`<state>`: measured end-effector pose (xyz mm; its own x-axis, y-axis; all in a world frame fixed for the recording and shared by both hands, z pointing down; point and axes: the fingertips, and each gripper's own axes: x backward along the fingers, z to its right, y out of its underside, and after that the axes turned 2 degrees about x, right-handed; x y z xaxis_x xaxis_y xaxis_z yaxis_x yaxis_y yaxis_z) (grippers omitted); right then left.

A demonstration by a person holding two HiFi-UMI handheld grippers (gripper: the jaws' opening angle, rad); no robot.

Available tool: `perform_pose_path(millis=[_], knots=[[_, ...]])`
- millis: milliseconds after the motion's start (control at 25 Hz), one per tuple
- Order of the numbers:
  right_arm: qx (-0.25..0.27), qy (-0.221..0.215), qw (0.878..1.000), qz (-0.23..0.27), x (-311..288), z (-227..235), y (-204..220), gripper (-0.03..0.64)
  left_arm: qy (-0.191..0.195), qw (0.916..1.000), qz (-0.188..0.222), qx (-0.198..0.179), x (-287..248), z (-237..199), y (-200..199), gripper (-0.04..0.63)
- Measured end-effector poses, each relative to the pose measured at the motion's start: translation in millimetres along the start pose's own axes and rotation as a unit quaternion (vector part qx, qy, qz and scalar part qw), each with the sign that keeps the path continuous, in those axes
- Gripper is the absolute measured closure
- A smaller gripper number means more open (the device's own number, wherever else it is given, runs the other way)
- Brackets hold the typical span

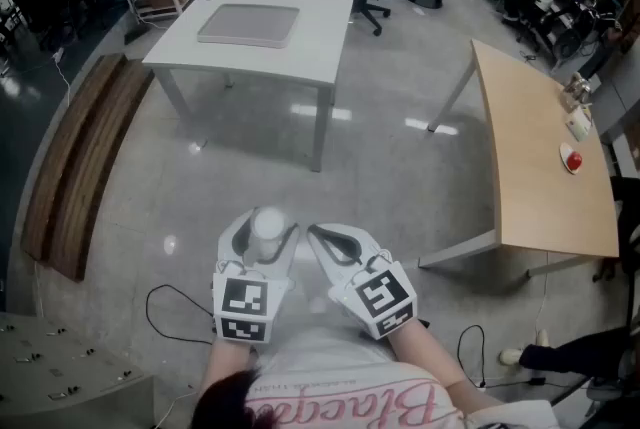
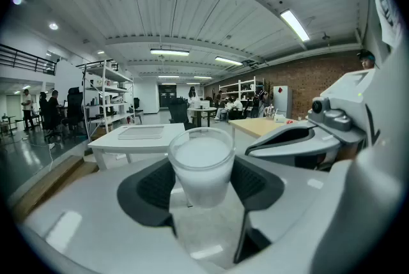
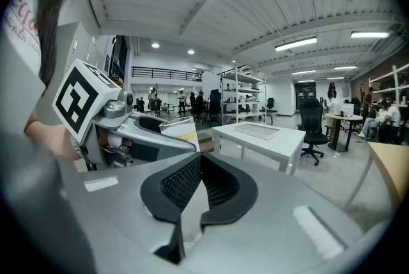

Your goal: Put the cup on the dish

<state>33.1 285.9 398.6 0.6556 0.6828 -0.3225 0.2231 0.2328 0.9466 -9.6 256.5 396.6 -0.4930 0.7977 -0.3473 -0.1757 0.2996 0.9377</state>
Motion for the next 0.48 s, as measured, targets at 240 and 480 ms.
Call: perform_pose_path(millis=[240,480], knots=[[-0.003,-0.004,1.0,-0.001,-5.6,4.2,-0.7,0.615,-0.003,1.0,-0.004,0.007,-6.6,-7.8,1.7,0.331],[-0.004,-0.006,1.0,-0.009,-15.8,14.0,1.5,0.615,-0.008,0.9999,-0.006,0.013,-20.4,-21.0,0.1,0.331]])
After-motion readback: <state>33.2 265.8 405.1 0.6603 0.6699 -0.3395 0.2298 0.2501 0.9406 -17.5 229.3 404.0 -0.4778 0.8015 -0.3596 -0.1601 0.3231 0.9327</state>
